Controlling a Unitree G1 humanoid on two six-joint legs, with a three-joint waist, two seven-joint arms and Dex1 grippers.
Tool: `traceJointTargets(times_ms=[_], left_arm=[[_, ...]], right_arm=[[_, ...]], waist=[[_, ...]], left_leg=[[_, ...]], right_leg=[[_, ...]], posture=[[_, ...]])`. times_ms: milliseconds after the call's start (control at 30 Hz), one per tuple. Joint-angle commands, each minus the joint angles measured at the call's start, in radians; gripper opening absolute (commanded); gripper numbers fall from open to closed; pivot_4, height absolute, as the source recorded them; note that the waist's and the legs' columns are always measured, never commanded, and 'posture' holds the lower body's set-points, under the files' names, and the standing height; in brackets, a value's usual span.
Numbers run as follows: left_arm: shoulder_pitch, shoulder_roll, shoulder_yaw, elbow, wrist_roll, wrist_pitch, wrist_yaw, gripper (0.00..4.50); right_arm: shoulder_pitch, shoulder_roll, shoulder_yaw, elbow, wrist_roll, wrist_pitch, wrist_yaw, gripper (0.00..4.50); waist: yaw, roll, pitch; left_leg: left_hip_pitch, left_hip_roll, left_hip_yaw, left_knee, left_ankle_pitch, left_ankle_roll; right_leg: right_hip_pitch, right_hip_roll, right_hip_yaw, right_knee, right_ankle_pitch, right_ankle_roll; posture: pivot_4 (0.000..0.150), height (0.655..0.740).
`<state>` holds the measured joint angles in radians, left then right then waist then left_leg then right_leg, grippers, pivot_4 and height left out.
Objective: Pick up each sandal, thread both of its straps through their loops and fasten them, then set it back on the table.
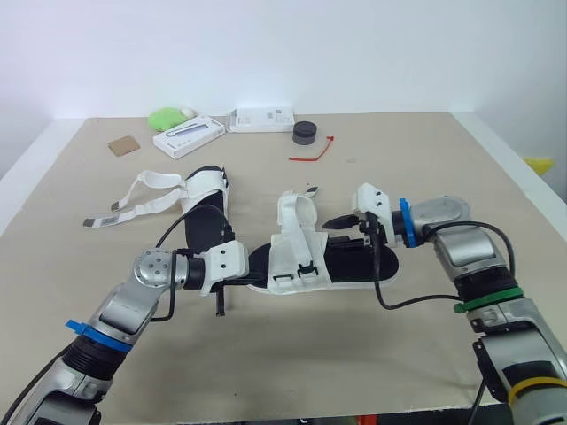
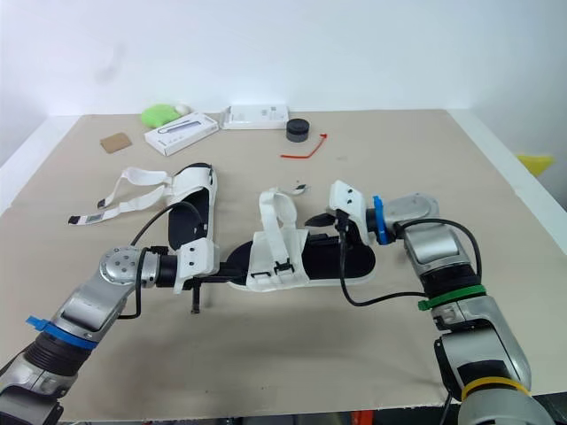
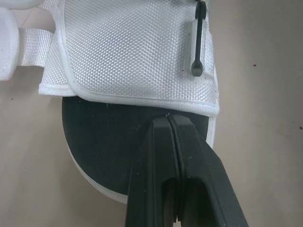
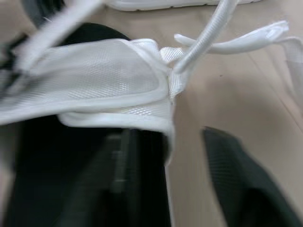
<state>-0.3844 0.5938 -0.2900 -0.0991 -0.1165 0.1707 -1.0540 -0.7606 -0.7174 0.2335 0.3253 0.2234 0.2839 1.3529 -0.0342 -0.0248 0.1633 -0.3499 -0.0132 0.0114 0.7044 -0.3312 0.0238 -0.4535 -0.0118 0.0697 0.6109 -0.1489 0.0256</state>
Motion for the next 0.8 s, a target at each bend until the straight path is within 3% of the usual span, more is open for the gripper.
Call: traceJointTargets(times_ms=[33, 67, 167, 233, 467, 633, 800], left_arm=[[0.009, 0.001, -0.031, 0.052, 0.044, 0.012, 0.007, 0.0], [0.008, 0.002, -0.032, 0.054, 0.044, 0.012, 0.008, 0.0], [0.006, 0.002, -0.034, 0.061, 0.045, 0.009, 0.009, 0.0], [0.006, 0.003, -0.034, 0.064, 0.045, 0.007, 0.01, 0.0], [0.003, -0.004, -0.039, 0.073, 0.046, 0.001, 0.016, 0.0], [0.009, -0.004, -0.04, 0.072, 0.047, -0.003, 0.018, 0.0], [0.007, -0.006, -0.041, 0.074, 0.049, -0.004, 0.022, 0.0]], right_arm=[[0.014, -0.088, -0.051, -0.093, 0.06, 0.089, 0.097, 4.16], [0.024, -0.104, -0.057, -0.111, 0.071, 0.102, 0.111, 4.47], [0.032, -0.156, -0.098, -0.193, 0.16, 0.245, 0.153, 4.47], [-0.022, -0.14, -0.147, -0.24, 0.267, 0.454, 0.104, 4.47], [-0.091, 0.042, -0.226, -0.44, 0.464, 1.082, -0.253, 4.47], [-0.106, 0.095, -0.24, -0.436, 0.489, 1.258, -0.377, 4.47], [-0.117, 0.094, -0.204, -0.415, 0.477, 1.264, -0.43, 4.47]], waist=[[0.005, 0.0, 0.0], [0.006, 0.0, 0.0], [0.009, 0.0, 0.0], [0.009, 0.0, 0.0], [0.011, -0.001, -0.001], [0.013, 0.0, -0.001], [0.012, 0.0, -0.001]], left_leg=[[0.0, 0.0, 0.0, 0.0, 0.0, 0.0], [0.001, 0.0, 0.0, 0.0, 0.0, 0.0], [0.003, 0.0, 0.0, 0.0, 0.0, 0.0], [0.003, 0.0, 0.001, 0.0, 0.0, 0.0], [0.013, 0.004, -0.002, 0.0, 0.002, 0.0], [0.01, 0.003, -0.006, 0.0, 0.002, 0.0], [0.009, 0.001, -0.006, 0.0, 0.002, 0.0]], right_leg=[[0.0, 0.0, 0.0, 0.0, 0.0, 0.0], [0.001, -0.001, -0.001, 0.0, 0.0, 0.0], [0.003, 0.0, -0.001, 0.0, -0.001, 0.001], [0.003, 0.0, -0.001, 0.0, -0.002, 0.002], [0.012, 0.005, -0.001, 0.0, -0.002, 0.004], [0.011, 0.005, -0.002, 0.0, -0.004, 0.005], [0.011, 0.003, -0.002, -0.001, -0.005, 0.006]], posture=[[0.15, 0.74], [0.15, 0.74], [0.15, 0.74], [0.15, 0.74], [0.15, 0.74], [0.15, 0.74], [0.15, 0.74]])
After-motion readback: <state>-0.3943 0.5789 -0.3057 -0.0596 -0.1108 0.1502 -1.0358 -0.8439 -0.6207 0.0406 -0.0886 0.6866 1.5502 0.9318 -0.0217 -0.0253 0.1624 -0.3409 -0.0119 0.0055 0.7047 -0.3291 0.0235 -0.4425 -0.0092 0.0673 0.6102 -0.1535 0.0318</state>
